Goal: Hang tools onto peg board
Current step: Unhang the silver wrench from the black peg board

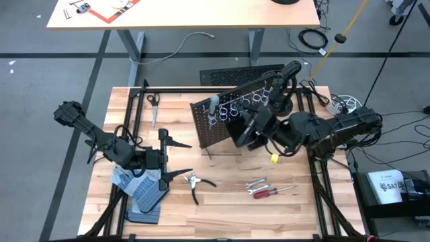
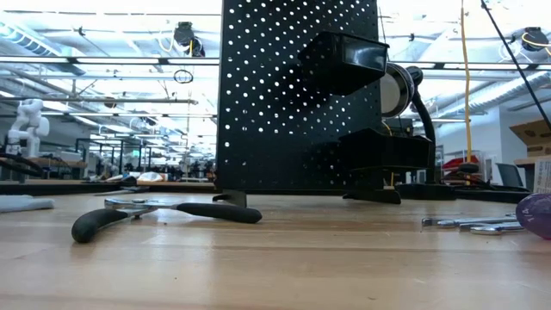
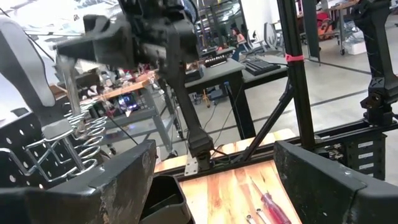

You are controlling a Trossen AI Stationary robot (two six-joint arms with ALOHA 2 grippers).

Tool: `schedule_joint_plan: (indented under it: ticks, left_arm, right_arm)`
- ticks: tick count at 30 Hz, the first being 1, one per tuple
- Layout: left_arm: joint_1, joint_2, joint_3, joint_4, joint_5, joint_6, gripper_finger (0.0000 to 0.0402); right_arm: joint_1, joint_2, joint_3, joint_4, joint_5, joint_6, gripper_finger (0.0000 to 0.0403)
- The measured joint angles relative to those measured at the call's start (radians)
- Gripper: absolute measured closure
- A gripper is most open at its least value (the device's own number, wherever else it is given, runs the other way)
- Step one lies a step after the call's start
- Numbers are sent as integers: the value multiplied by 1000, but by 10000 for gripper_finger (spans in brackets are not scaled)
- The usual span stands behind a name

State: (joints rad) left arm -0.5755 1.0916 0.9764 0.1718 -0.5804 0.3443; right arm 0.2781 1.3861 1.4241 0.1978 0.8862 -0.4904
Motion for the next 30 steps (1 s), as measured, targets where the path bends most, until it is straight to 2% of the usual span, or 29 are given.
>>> schedule_joint_plan:
  ticks: [16,23,30]
  left_arm:
    - [0,0,0,-2,0,0,68]
    - [0,0,0,-3,0,0,68]
    - [0,0,0,-3,0,-25,68]
  right_arm:
    - [112,-3,148,-28,15,-148,402]
    - [203,-2,166,-244,119,-83,402]
    - [295,-2,166,-551,212,139,402]
